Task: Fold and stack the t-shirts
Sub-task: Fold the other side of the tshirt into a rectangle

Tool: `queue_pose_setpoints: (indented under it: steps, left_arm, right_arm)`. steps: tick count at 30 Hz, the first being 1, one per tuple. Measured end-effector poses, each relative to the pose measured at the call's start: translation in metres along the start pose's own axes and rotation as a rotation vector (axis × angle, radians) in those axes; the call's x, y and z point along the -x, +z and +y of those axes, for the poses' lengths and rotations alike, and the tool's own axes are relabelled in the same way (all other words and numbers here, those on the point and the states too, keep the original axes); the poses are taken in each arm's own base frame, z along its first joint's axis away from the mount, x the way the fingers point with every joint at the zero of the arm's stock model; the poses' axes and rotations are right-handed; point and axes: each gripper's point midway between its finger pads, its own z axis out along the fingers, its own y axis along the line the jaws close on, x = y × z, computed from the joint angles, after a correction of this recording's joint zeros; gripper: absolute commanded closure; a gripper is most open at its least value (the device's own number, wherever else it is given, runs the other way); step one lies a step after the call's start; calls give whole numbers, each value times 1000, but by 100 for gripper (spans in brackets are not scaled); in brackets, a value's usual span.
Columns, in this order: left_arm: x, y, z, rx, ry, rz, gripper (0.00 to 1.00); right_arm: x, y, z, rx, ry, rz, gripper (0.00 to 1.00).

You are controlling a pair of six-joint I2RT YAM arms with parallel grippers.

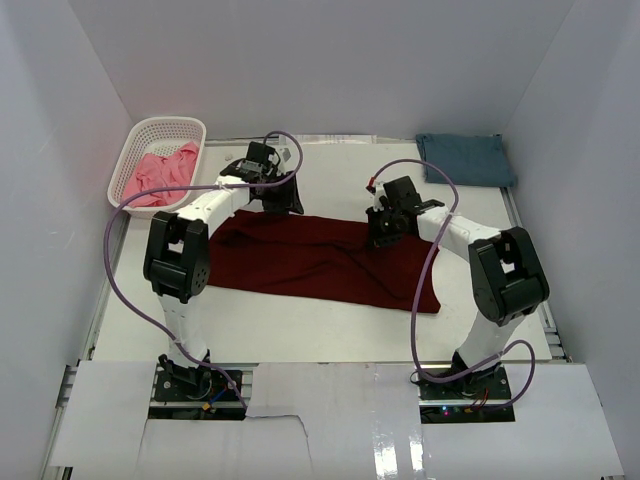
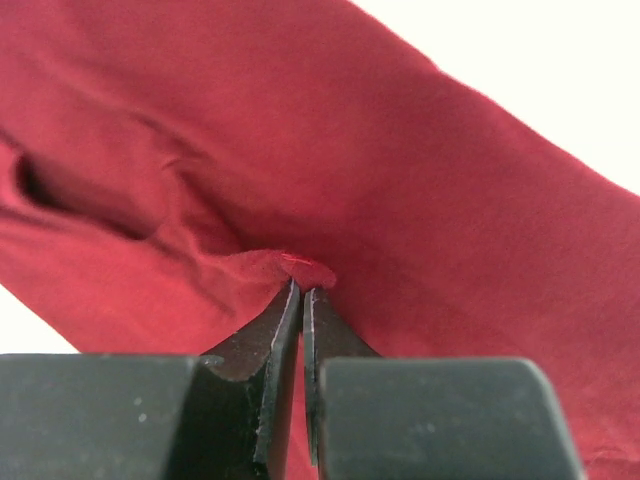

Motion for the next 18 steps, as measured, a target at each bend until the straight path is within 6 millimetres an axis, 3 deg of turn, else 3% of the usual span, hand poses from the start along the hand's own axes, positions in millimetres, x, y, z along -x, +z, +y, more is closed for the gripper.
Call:
queue_pose_setpoints:
  steps: [7,18]
  left_arm:
    - [-7,1,-6,2,17,20,43]
    - [-9,2,-11,1,30,24,43]
  right_arm:
    - [-3,-18,30,83,-35,-28,92]
    - [-40,-14,77,268,-24,72,89]
